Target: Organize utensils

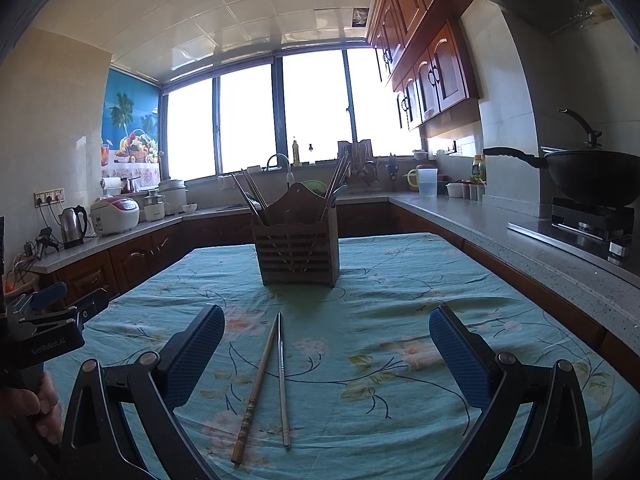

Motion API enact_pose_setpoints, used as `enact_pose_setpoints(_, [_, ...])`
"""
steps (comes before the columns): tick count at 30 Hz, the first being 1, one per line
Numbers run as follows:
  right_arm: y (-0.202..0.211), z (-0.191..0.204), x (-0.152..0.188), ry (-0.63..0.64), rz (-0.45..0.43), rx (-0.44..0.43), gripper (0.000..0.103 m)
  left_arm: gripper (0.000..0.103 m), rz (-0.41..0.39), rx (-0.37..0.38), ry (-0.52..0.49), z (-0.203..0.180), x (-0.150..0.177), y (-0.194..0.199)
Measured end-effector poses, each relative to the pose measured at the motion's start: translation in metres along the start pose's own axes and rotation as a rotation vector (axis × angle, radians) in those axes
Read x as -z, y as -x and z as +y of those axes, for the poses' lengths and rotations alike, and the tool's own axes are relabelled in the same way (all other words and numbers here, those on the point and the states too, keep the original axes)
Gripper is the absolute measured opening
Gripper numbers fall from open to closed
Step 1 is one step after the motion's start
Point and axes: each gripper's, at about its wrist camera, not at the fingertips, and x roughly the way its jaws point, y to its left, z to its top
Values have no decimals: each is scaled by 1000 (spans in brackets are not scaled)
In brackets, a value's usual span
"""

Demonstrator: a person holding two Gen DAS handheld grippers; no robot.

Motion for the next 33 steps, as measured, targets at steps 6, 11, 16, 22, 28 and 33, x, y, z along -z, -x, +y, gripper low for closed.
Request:
enact_pose_setpoints(6, [0,1,-1,-2,-3,-1,103,102,0,-3,0,0,0,0])
enact_pose_setpoints(11, [0,5,-2,-3,-5,-2,103,102,-4,-1,-3,-2,1,1])
enact_pose_setpoints(16, [0,4,-2,-3,-4,-2,103,102,-6,-12,-10,-3,1,2])
enact_pose_setpoints(22, [1,7,-3,-10,-10,-4,103,102,-3,-17,-13,-4,2,2])
enact_pose_setpoints(28, [1,8,-5,-15,-15,-10,103,102,6,-11,-16,-5,0,0])
enact_pose_setpoints(33, [1,10,-6,-20,-15,-11,103,102,8,-7,-21,-8,-2,0])
